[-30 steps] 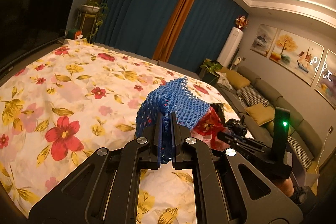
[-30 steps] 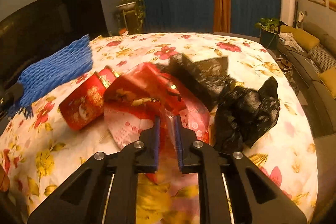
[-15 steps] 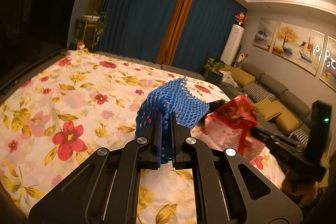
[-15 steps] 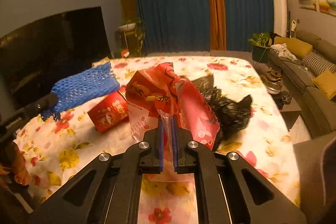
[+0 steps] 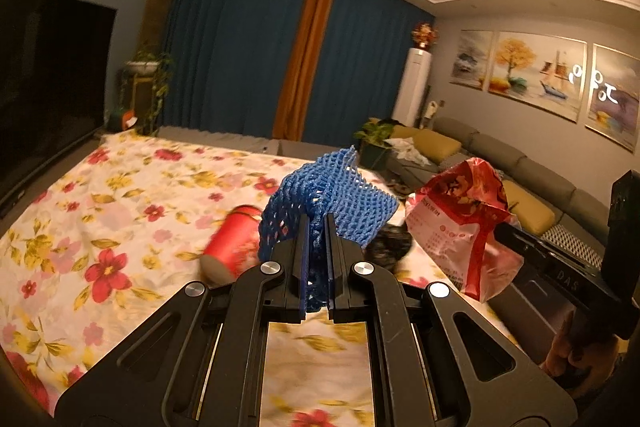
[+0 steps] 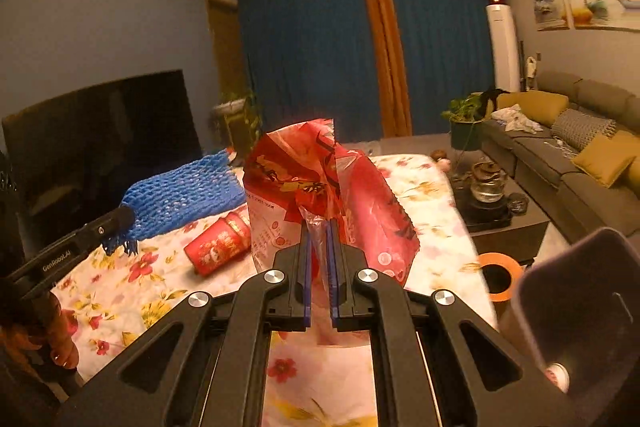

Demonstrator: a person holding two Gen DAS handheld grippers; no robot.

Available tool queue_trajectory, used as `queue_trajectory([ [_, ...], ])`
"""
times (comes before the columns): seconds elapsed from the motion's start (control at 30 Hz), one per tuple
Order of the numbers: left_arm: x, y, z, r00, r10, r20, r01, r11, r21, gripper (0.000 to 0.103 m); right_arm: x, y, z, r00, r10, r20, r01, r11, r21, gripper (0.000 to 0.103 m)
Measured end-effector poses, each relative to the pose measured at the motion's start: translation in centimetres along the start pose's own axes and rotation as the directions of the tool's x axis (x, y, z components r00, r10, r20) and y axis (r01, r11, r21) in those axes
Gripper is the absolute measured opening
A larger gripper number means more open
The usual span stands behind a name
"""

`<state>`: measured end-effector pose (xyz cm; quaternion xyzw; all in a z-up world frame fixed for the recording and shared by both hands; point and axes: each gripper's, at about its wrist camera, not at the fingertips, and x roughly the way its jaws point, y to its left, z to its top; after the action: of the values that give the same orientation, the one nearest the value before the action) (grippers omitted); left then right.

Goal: Collect trash
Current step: 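Lift and carry the blue net and snack bag in both grippers to the bin, then open both grippers to drop the net and snack bag into the grey bin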

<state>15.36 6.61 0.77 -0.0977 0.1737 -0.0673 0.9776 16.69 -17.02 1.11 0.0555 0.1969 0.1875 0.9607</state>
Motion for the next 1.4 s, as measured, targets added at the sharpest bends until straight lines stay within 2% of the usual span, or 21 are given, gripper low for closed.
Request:
queue_trajectory([
  [0.2, 0.1, -5.1, -0.1, 0.997, -0.081, -0.003, 0.081, 0.996, 0.040, 0.006, -4.2, -4.3, 0.0, 0.995, -0.081, 0.051, 0.078, 0.995, 0.059, 0.008],
  [0.37, 1.2, -10.2, -0.5, 0.984, -0.175, -0.021, 0.176, 0.982, 0.069, 0.006, -7.6, -8.3, -0.3, 0.980, -0.181, 0.086, 0.171, 0.979, 0.112, 0.008],
  [0.43, 1.8, -12.6, -0.8, 0.975, -0.220, -0.033, 0.222, 0.972, 0.082, 0.006, -8.9, -9.9, -0.5, 0.967, -0.236, 0.098, 0.223, 0.967, 0.126, 0.008],
  [0.57, 3.0, -18.1, -1.9, 0.946, -0.316, -0.066, 0.322, 0.939, 0.118, 0.006, -11.9, -13.0, -1.2, 0.925, -0.360, 0.117, 0.341, 0.926, 0.160, 0.008],
  [0.73, 5.4, -23.5, -4.0, 0.910, -0.393, -0.133, 0.410, 0.901, 0.142, 0.006, -13.7, -15.8, -2.1, 0.885, -0.451, 0.115, 0.426, 0.884, 0.194, 0.008],
  [0.93, 7.9, -26.8, -6.1, 0.886, -0.419, -0.199, 0.450, 0.879, 0.157, 0.006, -13.9, -17.7, -3.3, 0.868, -0.487, 0.095, 0.458, 0.860, 0.224, 0.008],
  [1.1, 9.4, -27.8, -7.3, 0.870, -0.435, -0.231, 0.475, 0.865, 0.161, 0.006, -13.0, -18.5, -3.8, 0.871, -0.485, 0.077, 0.456, 0.858, 0.236, 0.008],
  [1.33, 10.5, -28.3, -7.8, 0.854, -0.449, -0.263, 0.497, 0.853, 0.159, 0.006, -12.8, -19.1, -3.8, 0.877, -0.475, 0.070, 0.447, 0.861, 0.242, 0.013],
  [1.4, 10.8, -28.3, -8.0, 0.845, -0.459, -0.275, 0.509, 0.847, 0.153, 0.011, -12.8, -19.1, -3.7, 0.876, -0.477, 0.070, 0.449, 0.860, 0.243, 0.017],
])
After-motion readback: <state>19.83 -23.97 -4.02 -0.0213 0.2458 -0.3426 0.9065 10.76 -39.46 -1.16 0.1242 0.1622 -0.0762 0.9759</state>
